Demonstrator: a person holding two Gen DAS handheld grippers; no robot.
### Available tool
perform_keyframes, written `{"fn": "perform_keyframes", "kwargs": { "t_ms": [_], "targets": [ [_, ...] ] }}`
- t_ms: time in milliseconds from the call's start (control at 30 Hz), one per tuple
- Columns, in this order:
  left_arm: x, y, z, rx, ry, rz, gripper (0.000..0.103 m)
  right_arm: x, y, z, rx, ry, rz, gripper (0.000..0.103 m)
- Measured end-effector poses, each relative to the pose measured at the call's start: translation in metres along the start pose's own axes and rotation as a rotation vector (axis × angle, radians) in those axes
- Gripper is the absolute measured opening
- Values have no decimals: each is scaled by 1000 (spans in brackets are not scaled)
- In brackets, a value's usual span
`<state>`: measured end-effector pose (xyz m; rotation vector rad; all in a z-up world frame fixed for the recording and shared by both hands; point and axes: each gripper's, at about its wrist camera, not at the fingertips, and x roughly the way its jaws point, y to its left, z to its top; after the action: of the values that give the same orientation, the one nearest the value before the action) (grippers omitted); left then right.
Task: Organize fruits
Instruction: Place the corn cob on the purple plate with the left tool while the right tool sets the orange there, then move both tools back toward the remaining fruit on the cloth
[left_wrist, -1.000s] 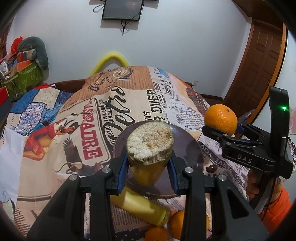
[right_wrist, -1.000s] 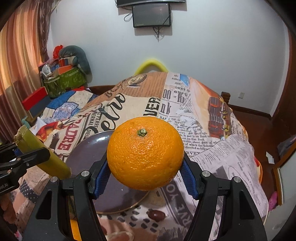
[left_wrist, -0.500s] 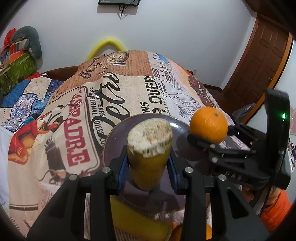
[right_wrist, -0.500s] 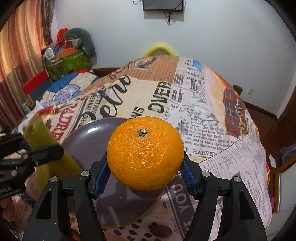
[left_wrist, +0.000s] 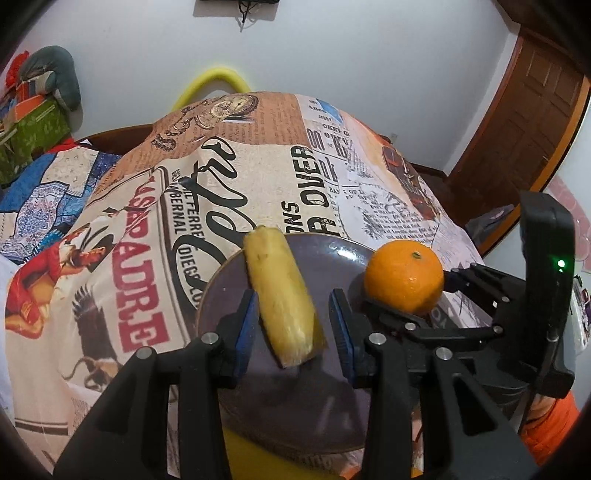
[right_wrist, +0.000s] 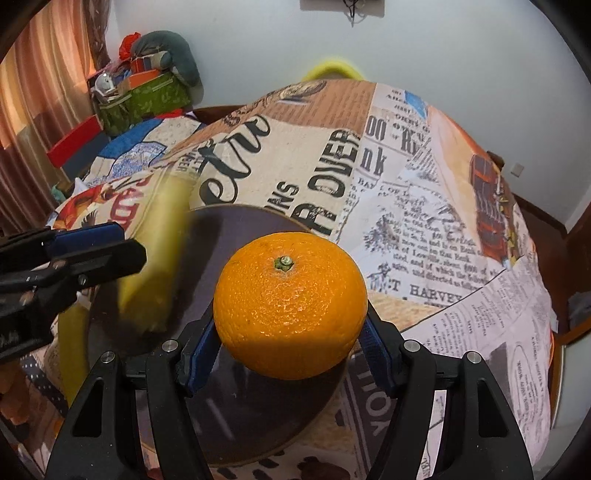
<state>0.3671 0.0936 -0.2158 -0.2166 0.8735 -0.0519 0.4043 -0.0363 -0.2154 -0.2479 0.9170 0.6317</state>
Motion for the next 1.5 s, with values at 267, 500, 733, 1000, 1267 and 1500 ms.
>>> {"fn": "perform_keyframes", "kwargs": {
  "t_ms": [267,500,733,1000,1267,1500],
  "targets": [
    [-15,-2,-4,11,-22,2,38,0,-1,-3,7,22,-3,68],
    [-50,-7,-10,17,-59,10,38,-40,0,-2,37,-54,9,70],
    [-96,-19,-23,43,-99,13,38,-84,13,-12,16,-111,-21,71],
    [-149,-30,-48,57,-129,3,44,-129,33,-39,22,-165,-14,78],
    [-180,-34,-88,72,-123,8,58,-159,43,-80,41,-174,-19,79],
    [-181,-40,-127,109,-59,5,60,-168,47,-121,73,-135,-31,79]
  ]
}}
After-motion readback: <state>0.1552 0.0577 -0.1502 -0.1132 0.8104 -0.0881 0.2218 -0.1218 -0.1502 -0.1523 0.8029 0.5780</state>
